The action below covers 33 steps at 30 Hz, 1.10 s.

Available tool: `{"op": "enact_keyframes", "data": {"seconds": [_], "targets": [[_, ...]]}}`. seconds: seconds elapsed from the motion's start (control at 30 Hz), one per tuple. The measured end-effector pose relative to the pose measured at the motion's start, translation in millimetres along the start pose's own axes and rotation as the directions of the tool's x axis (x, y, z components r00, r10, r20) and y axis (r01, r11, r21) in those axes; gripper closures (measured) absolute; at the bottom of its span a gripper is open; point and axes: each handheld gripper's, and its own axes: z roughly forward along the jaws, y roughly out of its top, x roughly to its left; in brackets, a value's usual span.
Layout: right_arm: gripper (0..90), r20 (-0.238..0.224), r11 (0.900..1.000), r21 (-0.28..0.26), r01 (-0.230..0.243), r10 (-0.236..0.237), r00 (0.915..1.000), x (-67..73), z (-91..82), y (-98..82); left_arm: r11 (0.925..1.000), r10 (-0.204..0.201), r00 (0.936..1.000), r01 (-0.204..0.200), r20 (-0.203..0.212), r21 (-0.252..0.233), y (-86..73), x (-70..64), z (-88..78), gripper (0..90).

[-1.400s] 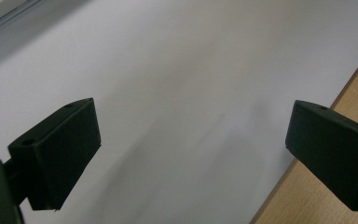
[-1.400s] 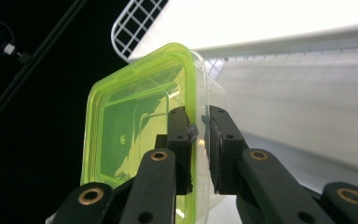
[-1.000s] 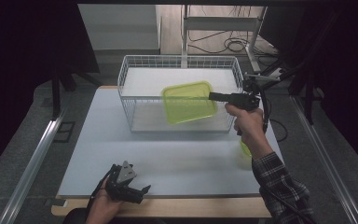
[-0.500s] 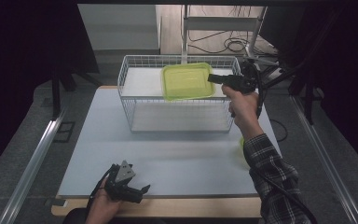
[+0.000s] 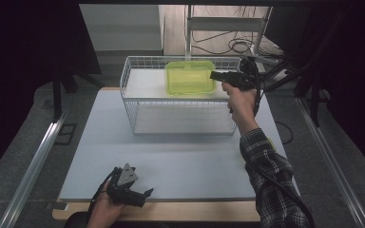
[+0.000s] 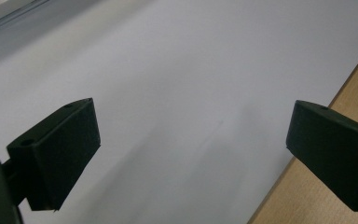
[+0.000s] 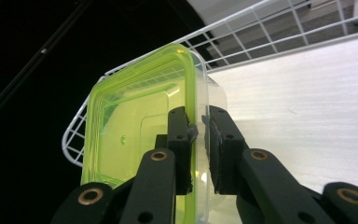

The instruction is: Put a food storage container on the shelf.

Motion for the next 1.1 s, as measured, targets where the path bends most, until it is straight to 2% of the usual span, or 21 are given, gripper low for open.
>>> {"op": "enact_keyframes", "data": {"seconds": [0.13, 0.3, 0.4, 0.7, 1.1], "targets": [[79.6, 0.002, 1.0, -0.001, -0.011, 0.011, 0.9999, -2.6, 2.1, 0.2, 1.0, 0.005, 1.0, -0.005, 0.001, 0.005, 0.1, -0.1, 0.1, 2.4], [77.9, 0.037, 1.0, -0.017, 0.015, -0.014, 0.9992, -3.0, 3.8, 1.4, 0.9999, 0.007, 1.0, -0.007, 0.002, 0.009, 0.0, -0.5, 0.4, 2.4], [76.8, 0.05, 1.0, -0.018, 0.013, -0.012, 0.9987, -3.5, 5.5, 1.9, 0.9999, 0.009, 1.0, -0.009, 0.002, 0.012, 0.0, -0.4, 0.5, 2.4], [72.3, 0.127, 0.998, 0.005, 0.068, -0.068, 0.9896, -1.2, 12.8, 4.8, 0.9997, 0.014, 0.9999, -0.014, 0.004, 0.02, -0.2, -0.9, 1.3, 2.4], [70.1, 0.129, 0.998, 0.009, 0.061, -0.061, 0.9897, 0.3, 18.2, 3.3, 0.9995, 0.021, 0.9998, -0.021, 0.005, 0.024, -0.1, -1.7, 1.7, 2.4]]}}
